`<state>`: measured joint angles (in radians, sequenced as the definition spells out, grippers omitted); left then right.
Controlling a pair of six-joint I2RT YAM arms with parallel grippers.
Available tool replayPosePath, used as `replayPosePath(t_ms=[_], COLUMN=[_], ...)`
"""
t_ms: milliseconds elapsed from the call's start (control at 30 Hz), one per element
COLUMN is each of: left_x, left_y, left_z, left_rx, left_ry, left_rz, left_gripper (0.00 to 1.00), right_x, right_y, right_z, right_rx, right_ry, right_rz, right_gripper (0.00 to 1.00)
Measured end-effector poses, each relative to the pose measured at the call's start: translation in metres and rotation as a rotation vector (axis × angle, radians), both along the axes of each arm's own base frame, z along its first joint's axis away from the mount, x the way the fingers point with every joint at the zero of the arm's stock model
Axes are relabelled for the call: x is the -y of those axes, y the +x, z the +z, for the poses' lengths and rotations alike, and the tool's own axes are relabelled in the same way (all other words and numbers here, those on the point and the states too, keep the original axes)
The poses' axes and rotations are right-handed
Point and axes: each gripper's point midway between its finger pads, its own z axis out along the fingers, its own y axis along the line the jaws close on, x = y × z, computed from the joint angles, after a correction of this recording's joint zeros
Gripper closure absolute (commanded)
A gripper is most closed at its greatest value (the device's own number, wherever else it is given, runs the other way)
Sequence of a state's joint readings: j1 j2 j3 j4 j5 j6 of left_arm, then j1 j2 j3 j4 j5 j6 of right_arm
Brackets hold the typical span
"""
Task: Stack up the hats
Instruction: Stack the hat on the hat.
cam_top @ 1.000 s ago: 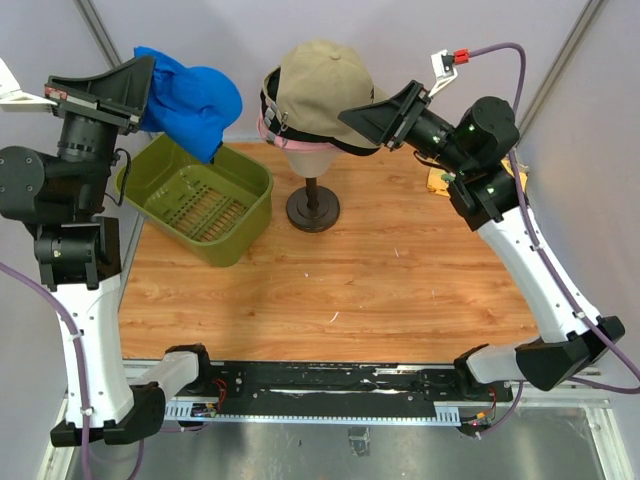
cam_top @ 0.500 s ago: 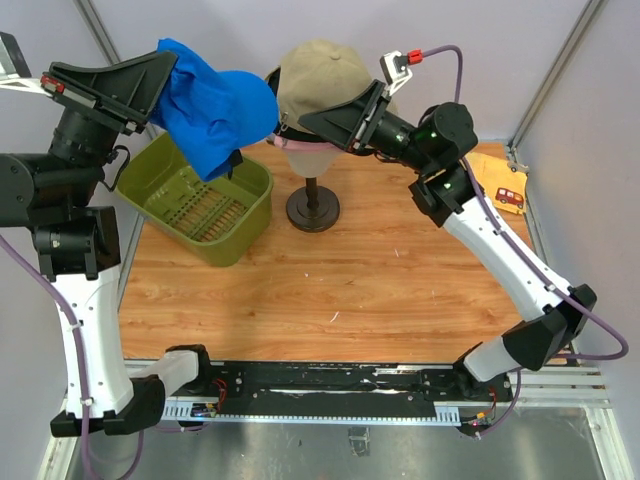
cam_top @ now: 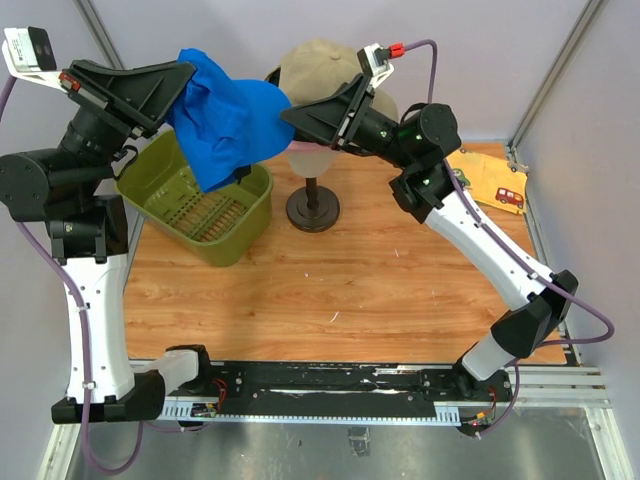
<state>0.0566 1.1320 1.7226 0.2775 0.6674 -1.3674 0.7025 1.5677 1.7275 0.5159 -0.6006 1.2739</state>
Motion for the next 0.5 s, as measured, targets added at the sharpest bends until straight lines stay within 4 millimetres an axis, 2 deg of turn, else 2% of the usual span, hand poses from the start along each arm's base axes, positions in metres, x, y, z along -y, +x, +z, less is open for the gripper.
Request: replayPosePath(t_ms=[267, 367, 500], left_x=[0.008, 0.01, 0.011], left_y=[-0.011, -0.011, -0.007], left_z=[-0.002, -0.003, -0.006], left_rx=[0.026, 0.026, 0.015], left_ry=[0.02, 0.028, 0.031], left_rz=[-0.082, -0.101, -0.115], left_gripper=[0.99, 0.99, 1.0], right_x=[-0.013, -0.015, -0.013], right_y=[0.002, 0.002, 0.0], right_z=[0.001, 0.003, 0.007], right_rx=[-0.013, -0.014, -0.016], right_ry=[0.026, 0.039, 0.055], right_rz=[0.038, 0.048, 0.056], right_gripper=[0.41, 0.49, 0.69])
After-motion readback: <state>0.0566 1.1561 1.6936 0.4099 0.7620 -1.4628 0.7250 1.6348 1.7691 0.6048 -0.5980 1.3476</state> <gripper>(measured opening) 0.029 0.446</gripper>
